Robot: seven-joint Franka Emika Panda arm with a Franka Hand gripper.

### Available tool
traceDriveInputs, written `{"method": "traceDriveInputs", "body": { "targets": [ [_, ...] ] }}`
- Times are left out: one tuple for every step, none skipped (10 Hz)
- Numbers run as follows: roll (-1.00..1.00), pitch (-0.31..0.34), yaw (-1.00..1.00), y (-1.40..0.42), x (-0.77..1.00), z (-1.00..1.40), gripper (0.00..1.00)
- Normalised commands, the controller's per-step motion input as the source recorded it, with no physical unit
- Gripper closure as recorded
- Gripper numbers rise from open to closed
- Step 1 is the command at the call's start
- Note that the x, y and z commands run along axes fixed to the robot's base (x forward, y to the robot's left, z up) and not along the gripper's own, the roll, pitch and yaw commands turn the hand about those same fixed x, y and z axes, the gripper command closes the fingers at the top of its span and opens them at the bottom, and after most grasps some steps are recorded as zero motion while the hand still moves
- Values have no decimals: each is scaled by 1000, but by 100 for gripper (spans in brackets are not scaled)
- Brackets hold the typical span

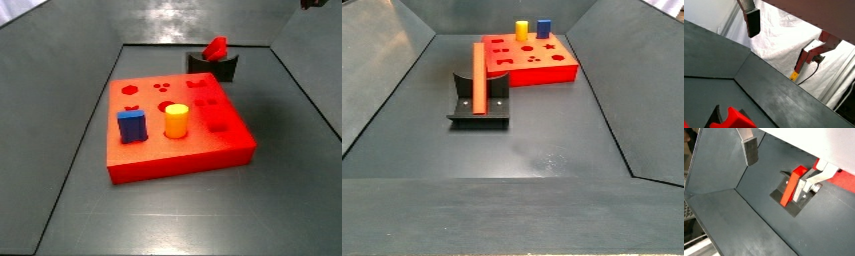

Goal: Pick up the arch object. Move up. Place the arch object on the fixture. Regrasp the arch object. Move to above the board. Insert the arch object.
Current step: Regrasp the arch object.

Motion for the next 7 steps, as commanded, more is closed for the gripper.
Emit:
{"method": "traceDriveInputs", "body": {
  "targets": [
    [140,39,217,-38,80,0,0],
    [17,-68,120,45,29,-1000,0],
    [14,-82,100,45,34,-1000,0],
    [15,-109,72,47,40,-1000,0],
    [26,-132,43,45,42,-1000,0],
    [42,-142,16,43,42,-1000,0],
    [48,-147,-10,42,42,-1000,0]
  ]
}}
